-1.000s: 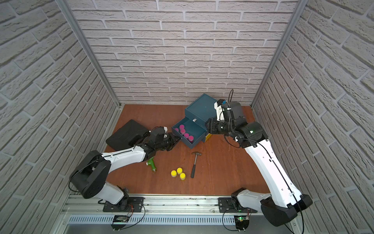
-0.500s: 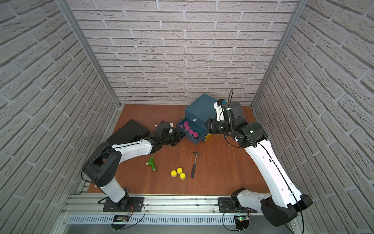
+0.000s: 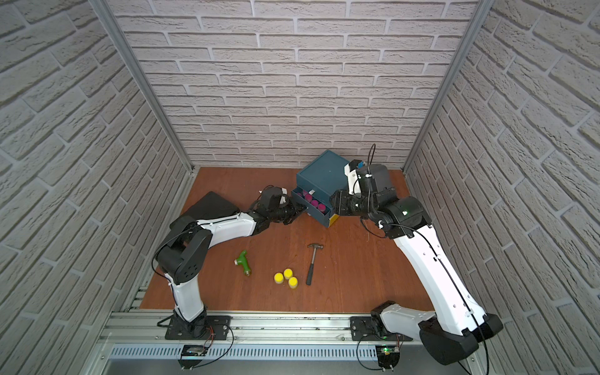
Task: Put the paint cans in the drawer according to color
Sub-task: Close the drawer in the storage box.
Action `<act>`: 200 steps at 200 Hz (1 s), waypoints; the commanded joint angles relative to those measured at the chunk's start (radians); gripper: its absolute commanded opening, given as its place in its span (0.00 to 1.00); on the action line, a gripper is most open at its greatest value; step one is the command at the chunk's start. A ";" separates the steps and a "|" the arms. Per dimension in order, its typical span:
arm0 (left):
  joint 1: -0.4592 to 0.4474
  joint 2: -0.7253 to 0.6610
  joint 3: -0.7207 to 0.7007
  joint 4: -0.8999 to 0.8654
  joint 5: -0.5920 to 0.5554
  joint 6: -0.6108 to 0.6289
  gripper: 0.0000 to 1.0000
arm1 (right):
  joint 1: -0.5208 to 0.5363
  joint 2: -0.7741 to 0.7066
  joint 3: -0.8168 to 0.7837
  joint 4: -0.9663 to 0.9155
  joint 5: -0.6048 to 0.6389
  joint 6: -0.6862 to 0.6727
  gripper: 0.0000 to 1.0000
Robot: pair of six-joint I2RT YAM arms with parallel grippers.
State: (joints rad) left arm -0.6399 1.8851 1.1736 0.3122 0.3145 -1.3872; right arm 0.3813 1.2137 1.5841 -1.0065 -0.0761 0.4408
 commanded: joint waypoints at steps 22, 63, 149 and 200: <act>0.016 0.053 0.089 0.039 -0.002 0.027 0.00 | -0.007 -0.020 -0.019 0.025 0.003 0.011 0.48; 0.019 0.085 0.132 0.024 0.001 0.030 0.00 | -0.007 -0.019 -0.019 0.026 0.004 0.011 0.48; 0.019 0.122 0.167 0.005 0.002 0.027 0.00 | -0.007 -0.010 -0.014 0.032 0.002 0.011 0.48; 0.021 0.139 0.195 -0.007 0.014 0.025 0.00 | -0.007 -0.007 -0.017 0.035 0.004 0.012 0.48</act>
State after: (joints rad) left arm -0.6376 2.0014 1.3304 0.2806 0.3466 -1.3804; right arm 0.3813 1.2125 1.5742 -1.0061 -0.0757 0.4416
